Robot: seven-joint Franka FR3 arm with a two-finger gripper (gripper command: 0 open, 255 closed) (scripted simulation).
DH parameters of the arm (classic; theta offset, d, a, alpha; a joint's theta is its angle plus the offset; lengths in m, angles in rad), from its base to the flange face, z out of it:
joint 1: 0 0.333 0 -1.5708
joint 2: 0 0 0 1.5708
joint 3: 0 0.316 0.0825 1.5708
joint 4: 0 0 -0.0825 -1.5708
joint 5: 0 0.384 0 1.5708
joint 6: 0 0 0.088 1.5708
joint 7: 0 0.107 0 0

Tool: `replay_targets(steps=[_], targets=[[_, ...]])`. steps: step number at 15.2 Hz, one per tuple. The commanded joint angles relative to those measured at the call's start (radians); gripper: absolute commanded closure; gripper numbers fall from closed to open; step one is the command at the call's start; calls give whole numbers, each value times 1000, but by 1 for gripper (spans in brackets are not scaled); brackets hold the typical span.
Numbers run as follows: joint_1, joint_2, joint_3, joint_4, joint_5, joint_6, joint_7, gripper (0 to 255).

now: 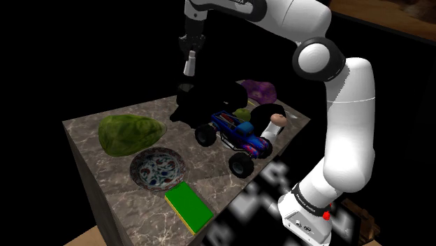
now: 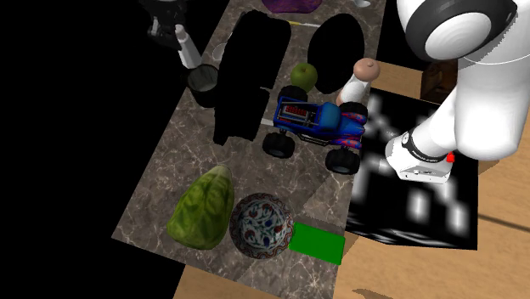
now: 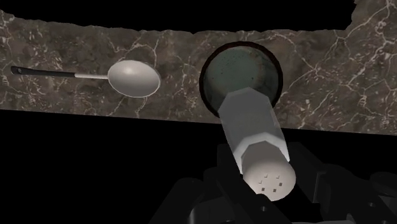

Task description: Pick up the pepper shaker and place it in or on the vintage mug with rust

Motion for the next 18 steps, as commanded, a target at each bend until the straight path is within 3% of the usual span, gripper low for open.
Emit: replay_targets(steps=[1,11,18], targets=[[-5,-8,1,-42,1,33,6,255],[-26,-31,1,-215,0,181,29,255],[-26,-31,1,-215,0,181,29,255]])
